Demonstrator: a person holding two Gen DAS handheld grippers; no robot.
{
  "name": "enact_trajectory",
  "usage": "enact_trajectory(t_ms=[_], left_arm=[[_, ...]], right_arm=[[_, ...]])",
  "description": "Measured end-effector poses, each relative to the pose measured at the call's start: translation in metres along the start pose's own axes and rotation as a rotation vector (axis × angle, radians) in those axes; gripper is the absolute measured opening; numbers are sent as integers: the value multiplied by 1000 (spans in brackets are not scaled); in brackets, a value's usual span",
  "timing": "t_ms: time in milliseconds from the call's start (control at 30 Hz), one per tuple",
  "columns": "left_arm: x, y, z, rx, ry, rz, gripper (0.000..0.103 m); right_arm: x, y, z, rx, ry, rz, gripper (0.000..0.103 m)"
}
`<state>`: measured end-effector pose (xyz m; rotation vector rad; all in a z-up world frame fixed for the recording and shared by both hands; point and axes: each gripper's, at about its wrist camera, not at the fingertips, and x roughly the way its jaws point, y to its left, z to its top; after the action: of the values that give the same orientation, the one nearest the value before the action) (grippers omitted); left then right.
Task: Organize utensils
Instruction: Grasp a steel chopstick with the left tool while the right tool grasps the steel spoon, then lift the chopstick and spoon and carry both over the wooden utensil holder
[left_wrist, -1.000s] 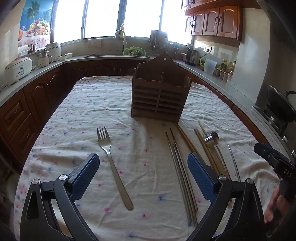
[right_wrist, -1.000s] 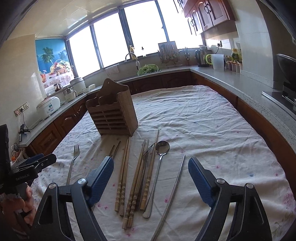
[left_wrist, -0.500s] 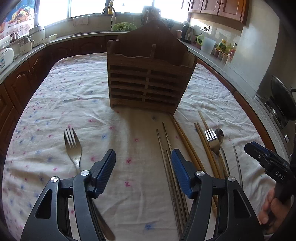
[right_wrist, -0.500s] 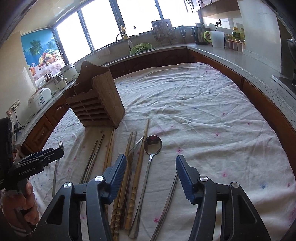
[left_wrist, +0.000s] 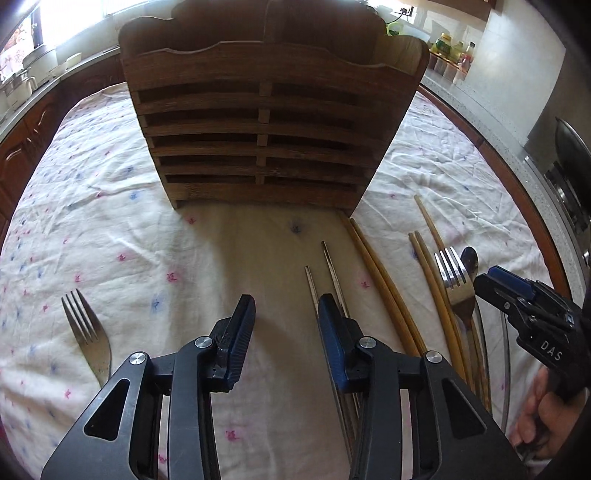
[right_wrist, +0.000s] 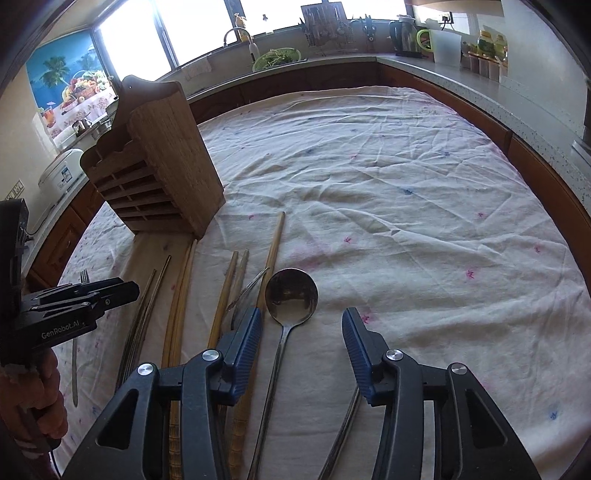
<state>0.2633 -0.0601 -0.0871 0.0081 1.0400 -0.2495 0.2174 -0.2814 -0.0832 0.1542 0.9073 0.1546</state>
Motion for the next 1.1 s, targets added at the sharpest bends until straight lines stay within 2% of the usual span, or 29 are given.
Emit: enact_trajectory(t_ms=[267,333,400,467,600,867,1100], left_arm=[[11,-19,9,96,5,26,33],[12,-26,7,147,-11,43,26],[13,-31,5,179,-22,36,16],[13,-32,5,192,-25,32,8],[10,-25,5,171,-21,6,5],[-22,-14,-1,137,-78,-45,4],[-78,-3,-6,125,-184,-76,4]], right_arm=[[14,-4,11,-2,16,37,45],[16,-2,12,-19,12,20,33],[17,-2,12,-26,8,12,14],[16,-3,12,-19,8,24,10],[10,-8,12,5,-9,50,2],[-16,-4,12,-5,-53,62,2],[-50,2,15,-18,-123,58,3]])
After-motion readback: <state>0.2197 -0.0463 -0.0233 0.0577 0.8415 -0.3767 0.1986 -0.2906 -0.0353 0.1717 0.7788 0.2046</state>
